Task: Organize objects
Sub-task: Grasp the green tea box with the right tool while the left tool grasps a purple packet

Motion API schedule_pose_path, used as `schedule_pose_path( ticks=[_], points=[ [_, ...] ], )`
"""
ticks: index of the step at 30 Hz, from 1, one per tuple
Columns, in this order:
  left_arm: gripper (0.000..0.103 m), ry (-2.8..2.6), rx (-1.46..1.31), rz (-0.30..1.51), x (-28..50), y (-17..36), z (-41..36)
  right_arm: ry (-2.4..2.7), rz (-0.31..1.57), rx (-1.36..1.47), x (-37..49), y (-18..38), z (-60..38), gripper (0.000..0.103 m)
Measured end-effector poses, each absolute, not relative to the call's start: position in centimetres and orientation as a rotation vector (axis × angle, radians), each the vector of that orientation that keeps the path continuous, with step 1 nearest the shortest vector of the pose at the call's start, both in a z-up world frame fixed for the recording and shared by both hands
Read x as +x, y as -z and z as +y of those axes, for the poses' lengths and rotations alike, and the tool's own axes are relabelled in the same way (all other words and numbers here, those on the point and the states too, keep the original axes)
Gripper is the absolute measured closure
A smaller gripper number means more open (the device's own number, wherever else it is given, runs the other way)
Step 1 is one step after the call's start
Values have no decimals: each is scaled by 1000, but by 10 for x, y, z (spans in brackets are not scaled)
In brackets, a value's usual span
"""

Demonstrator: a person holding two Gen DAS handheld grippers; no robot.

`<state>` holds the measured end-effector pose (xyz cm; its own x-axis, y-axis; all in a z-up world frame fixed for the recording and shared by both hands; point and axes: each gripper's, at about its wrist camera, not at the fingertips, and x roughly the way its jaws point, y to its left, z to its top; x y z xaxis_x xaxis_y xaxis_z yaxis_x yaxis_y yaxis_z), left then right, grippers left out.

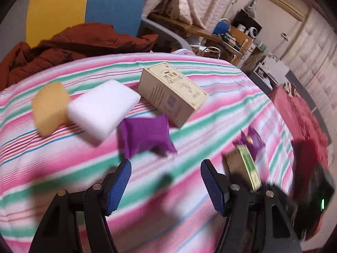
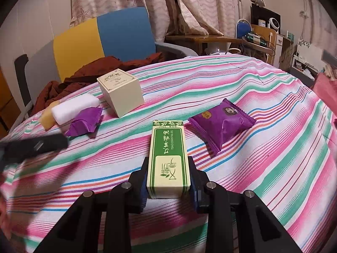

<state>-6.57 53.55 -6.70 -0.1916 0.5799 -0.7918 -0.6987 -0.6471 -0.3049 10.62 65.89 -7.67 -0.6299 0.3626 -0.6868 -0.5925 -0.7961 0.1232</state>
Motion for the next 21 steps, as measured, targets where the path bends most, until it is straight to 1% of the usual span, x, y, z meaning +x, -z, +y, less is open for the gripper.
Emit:
schedule_pose_path(
  ticks=[2, 6, 8, 11, 13, 14, 15, 17, 20, 21],
  points=[
    [32, -1942, -1205, 166, -72, 70, 547, -2393, 472, -900, 106, 77, 660, 71],
    [32, -1979, -1173, 257, -78, 75, 564, -2397, 482, -893, 107, 78, 661, 71],
    [32, -2010, -1148, 313, -78, 78, 566, -2399, 487, -890, 107, 78, 660, 71],
    [32, -2020, -1116, 331, -79, 85, 563, -2400, 491, -886, 107, 78, 660, 71],
    [37, -2036, -1076, 329, -78, 87, 558, -2400, 491, -885, 107, 78, 660, 71],
    [43, -2040, -1069, 317, -78, 88, 555, -2400, 490, -886, 107, 78, 660, 71],
    [52, -2043, -1071, 304, -79, 87, 553, -2400, 490, -887, 107, 78, 660, 71],
    [64, -2049, -1081, 277, -83, 87, 549, -2400, 489, -886, 107, 78, 661, 71],
    [69, -2036, -1083, 239, -85, 88, 542, -2397, 482, -888, 107, 78, 660, 71],
    [72, -2034, -1081, 236, -84, 89, 542, -2397, 481, -888, 106, 78, 660, 71]
  ],
)
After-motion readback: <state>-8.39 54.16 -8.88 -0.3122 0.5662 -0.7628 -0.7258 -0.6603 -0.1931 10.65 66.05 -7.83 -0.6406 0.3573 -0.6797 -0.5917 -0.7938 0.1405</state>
